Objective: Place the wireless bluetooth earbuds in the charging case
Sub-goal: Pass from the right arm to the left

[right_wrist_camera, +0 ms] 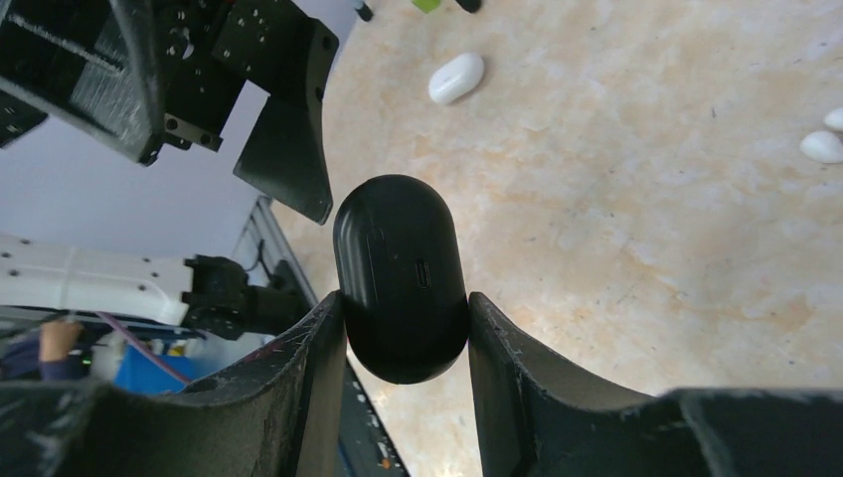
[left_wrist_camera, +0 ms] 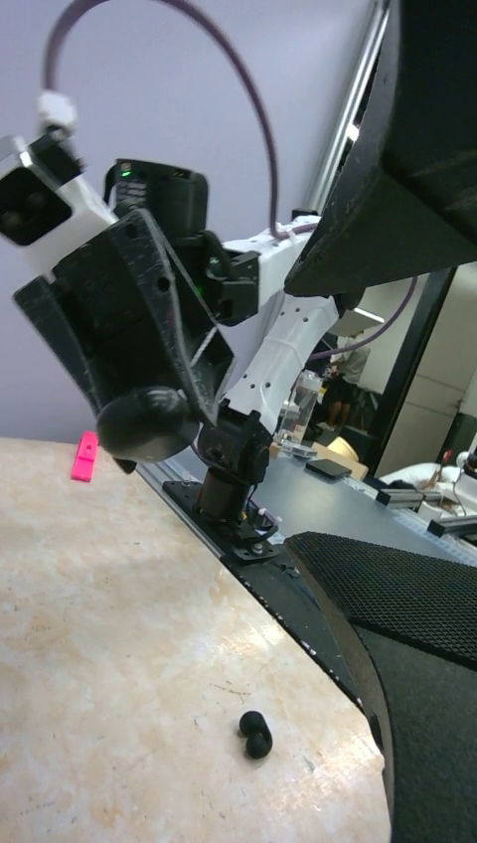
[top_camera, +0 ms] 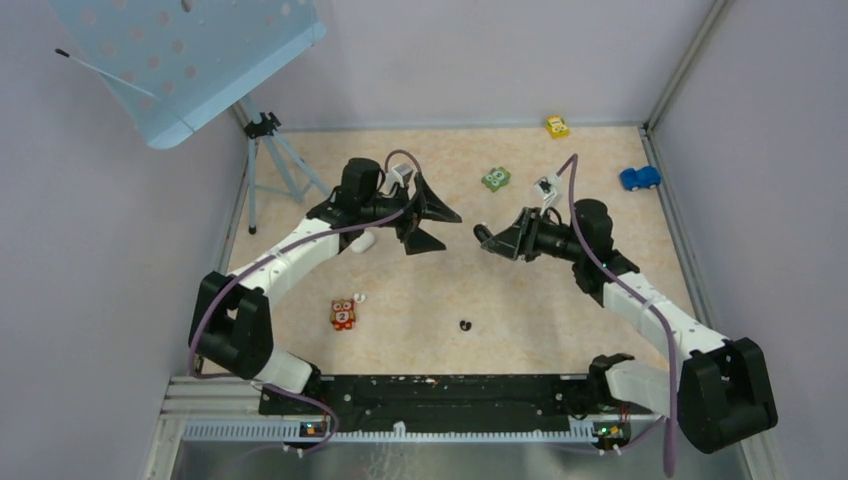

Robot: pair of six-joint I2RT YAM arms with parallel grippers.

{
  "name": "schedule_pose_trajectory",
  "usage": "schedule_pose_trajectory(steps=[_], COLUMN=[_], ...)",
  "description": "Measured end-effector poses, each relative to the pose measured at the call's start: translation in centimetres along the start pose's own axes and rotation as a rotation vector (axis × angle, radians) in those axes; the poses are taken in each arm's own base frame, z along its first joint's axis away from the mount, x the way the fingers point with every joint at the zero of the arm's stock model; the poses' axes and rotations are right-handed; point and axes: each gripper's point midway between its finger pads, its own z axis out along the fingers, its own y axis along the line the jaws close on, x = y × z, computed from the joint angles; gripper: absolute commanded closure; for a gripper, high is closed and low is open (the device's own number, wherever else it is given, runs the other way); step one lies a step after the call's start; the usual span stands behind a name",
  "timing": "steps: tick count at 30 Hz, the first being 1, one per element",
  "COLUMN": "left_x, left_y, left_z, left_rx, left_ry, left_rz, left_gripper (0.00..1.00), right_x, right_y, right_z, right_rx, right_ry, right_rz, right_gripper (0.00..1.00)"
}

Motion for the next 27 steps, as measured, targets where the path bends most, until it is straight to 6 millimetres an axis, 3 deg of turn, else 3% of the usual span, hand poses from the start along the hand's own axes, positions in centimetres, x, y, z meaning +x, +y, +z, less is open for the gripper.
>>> schedule_pose_trajectory(steps=[9, 14, 21, 27], left_x=[1.0, 0.8, 0.5, 1.0], left_y=[2.2, 2.2, 2.8, 4.3], left_z=[3.4, 4.1, 5.4, 6.9], left_rx=[-0.047, -0.041, -0.037, -0.069], left_ry=[0.075, 0.064, 0.066, 0.1], left_rz=[-0.071, -0.056, -0.035, -0.05], left_gripper=[0.09, 0.19, 0.23, 0.37], right_x=[2.6, 3.0, 3.1, 3.5], right_y=[-0.2, -0.1, -0.3, -0.5], right_z=[0.4, 0.6, 0.6, 0.5], right_rx=[0.058, 0.059, 0.07, 0.078], right_ry=[0.066, 0.077, 0.078, 0.092], right_rz=[-0.096, -0.112, -0.132, -0.137], right_gripper=[0.64, 0.65, 0.65, 0.65])
